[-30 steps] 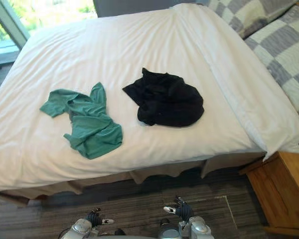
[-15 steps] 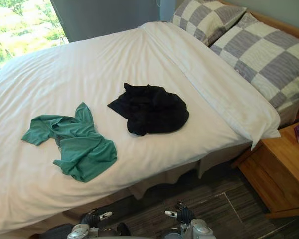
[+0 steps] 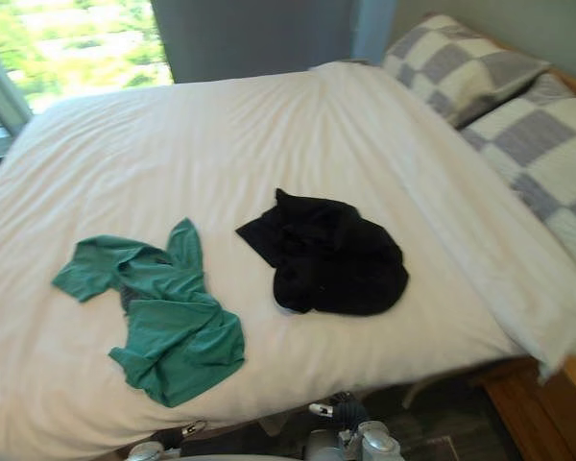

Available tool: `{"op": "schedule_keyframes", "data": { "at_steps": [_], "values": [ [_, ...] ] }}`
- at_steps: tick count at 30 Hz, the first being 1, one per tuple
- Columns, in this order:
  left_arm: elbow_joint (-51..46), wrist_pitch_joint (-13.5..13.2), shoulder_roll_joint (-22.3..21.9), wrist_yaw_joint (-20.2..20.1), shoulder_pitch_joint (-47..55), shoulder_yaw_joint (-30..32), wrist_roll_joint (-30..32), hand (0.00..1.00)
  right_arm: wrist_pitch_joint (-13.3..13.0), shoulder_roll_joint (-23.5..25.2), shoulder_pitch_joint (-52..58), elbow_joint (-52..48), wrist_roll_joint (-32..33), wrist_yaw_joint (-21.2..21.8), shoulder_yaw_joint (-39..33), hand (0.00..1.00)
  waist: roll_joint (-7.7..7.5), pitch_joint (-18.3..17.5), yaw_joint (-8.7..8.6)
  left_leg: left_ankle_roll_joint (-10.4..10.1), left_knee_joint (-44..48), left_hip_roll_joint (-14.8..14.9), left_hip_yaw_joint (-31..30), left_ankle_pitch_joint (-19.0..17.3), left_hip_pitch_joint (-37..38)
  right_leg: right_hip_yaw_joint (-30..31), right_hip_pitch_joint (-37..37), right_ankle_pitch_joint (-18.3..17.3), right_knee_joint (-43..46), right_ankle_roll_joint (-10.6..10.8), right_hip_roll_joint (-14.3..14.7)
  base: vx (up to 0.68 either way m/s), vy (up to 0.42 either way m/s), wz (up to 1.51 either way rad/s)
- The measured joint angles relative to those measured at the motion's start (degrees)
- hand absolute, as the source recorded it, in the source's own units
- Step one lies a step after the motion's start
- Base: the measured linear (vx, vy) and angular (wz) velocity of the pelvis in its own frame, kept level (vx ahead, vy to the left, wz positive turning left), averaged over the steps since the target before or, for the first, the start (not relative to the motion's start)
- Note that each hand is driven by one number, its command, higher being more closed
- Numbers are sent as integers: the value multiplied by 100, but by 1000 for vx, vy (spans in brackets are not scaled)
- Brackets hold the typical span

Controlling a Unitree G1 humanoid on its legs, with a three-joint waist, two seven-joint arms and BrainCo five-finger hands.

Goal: Tidy the bed and pick cloth on bed and put in laundry

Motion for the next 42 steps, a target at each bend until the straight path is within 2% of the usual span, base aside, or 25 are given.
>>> {"op": "schedule_keyframes", "data": {
  "at_steps": [4, 9, 13, 17, 19, 22, 26, 30, 33, 35, 38, 39, 40, 41, 42],
  "values": [
    [1, -69, 38, -51, 57, -5, -226, 0, 265, -15, -43, 135, 316, -17, 15, 0, -34, -8, 15, -71, -59, -34, -92, 205, 1, -53, 283, 147, -494, 10, 29, 88, -49, 9],
    [7, -44, 126, 9, 85, 12, -781, 0, 688, -13, -42, 188, 596, -135, -61, 0, -173, -36, 40, -97, -58, -97, -81, 364, -75, -75, 533, 492, -1157, 23, 3, 37, 2, 3],
    [67, 132, 100, 86, 110, 276, -1425, 0, 984, 54, -12, 284, 1058, -295, -564, 0, -198, -21, 48, -104, -56, -112, -79, 393, -36, -155, 781, 652, -1485, 11, -3, -11, -1, 5],
    [94, 225, 27, 386, 194, 743, -2046, 0, 1117, 161, 136, 333, 1840, -669, -1300, 0, -194, -21, 72, -105, -114, -87, -80, 394, -100, -230, 794, 785, -1653, -7, 32, -55, -4, 10],
    [107, 273, 2, 505, 236, 905, -2060, 0, 1111, 178, 252, 327, 2120, -755, -1580, 0, -145, -25, 132, -106, -255, -66, -81, 394, -99, -258, 775, 843, -1742, 1, 54, -85, 5, 12],
    [110, 328, -78, 586, 255, 1124, -2064, 0, 951, 255, 540, 260, 2727, -909, -2109, 0, -80, -21, 128, -129, -484, -27, -112, 378, -201, -565, 765, 901, -1858, 28, 78, -84, 22, 51],
    [89, 200, -168, 780, 361, 1501, -2641, 0, 692, 605, 828, 51, 3491, -1356, -2722, 0, -146, -28, 194, -156, -549, 8, -187, 355, -246, -734, 777, 929, -1857, 50, 82, -71, 6, 23],
    [98, 96, -227, 1036, 516, 1974, -3191, 0, 442, 673, 1038, -251, 3848, -1785, -3555, 0, -104, -54, 200, -148, -562, 5, -130, 348, -186, -775, 786, 901, -1809, 61, 66, 12, 6, -5],
    [-45, 32, -149, 1281, 608, 2820, -3633, 0, 120, 589, 1268, -684, 3834, -2187, -4689, 0, -89, -75, 205, -166, -563, 37, -140, 323, -91, -827, 802, 726, -1574, 49, 51, 63, 9, 9],
    [-230, -1, 148, 1484, 648, 3565, -3787, 0, -127, 234, 1383, -896, 3668, -2339, -5537, 0, -116, -168, 207, -206, -576, 41, -131, 290, -4, -828, 807, 545, -1377, 49, 57, 75, 5, 5],
    [-504, -127, 671, 1540, 684, 4202, -3914, 0, -429, -206, 1419, -1056, 3355, -2412, -6110, 0, -156, -391, 213, -250, -573, 91, -105, 234, 25, -826, 786, 418, -1270, 38, 90, 90, -14, 0],
    [-659, -302, 980, 1498, 671, 4412, -4070, 0, -629, -425, 1416, -1084, 3137, -2465, -6238, 0, -206, -481, 210, -256, -573, 104, -99, 230, 25, -826, 771, 366, -1228, 25, 100, 87, -22, 7],
    [-880, -491, 1291, 1456, 626, 4543, -4073, 0, -770, -631, 1411, -1102, 2930, -2511, -6344, 0, -185, -518, 211, -256, -574, 110, -98, 230, 23, -827, 771, 322, -1199, 26, 109, 82, -21, 9],
    [-1007, -590, 1430, 1427, 598, 4581, -4064, 0, -816, -715, 1408, -1143, 2853, -2539, -6360, 0, -210, -551, 211, -256, -575, 111, -97, 230, 23, -826, 770, 305, -1186, 22, 113, 73, -18, 9],
    [-1274, -815, 1676, 1284, 515, 4670, -3978, 0, -886, -843, 1381, -1297, 2658, -2629, -6359, 0, -241, -610, 207, -256, -576, 112, -99, 230, 22, -823, 760, 272, -1157, 17, 117, 70, -15, 4]
  ]
}}
